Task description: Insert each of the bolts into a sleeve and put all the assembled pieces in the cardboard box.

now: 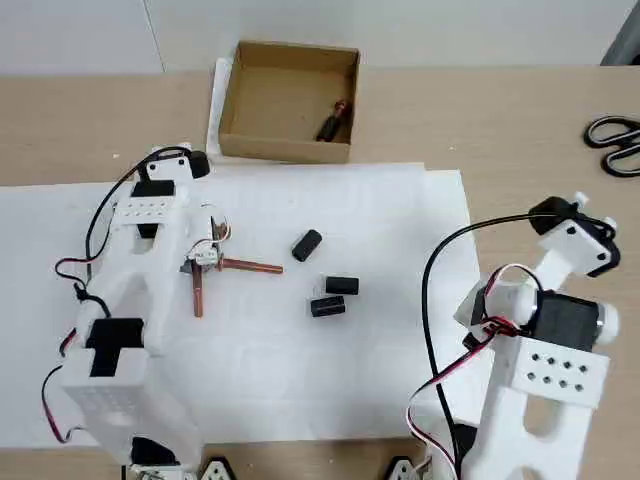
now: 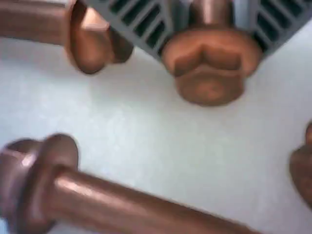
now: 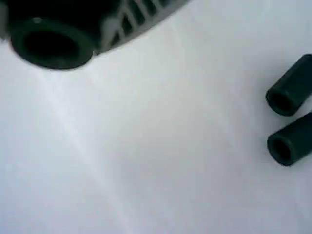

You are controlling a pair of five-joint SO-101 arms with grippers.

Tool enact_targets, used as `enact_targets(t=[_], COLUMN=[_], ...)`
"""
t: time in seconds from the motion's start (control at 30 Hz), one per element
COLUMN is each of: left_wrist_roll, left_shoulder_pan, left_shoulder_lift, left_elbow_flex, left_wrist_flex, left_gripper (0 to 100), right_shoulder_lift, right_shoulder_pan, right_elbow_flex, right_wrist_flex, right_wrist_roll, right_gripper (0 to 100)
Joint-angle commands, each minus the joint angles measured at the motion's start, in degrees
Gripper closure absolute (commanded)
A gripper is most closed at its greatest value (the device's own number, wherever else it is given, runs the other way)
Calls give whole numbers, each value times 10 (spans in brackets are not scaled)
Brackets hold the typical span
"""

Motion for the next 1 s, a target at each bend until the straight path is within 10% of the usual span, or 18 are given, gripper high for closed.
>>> enact_targets(t=[0.0,0.57,0.97], left_wrist_roll=[-4,-4,-42], left_shoulder_pan=[-4,78,93], left_shoulder_lift=[27,-175,-306], left_elbow_flex=[-11,-128,-128], left_wrist_flex=[-2,185,189], left_gripper=[994,994,994], right_shoulder_lift=[-10,-11,-78], right_shoulder_pan=[7,1,-13], right_elbow_flex=[-4,-7,-61], right_wrist_flex=[2,-5,-44], right_wrist_roll=[1,9,222], right_gripper=[996,996,996])
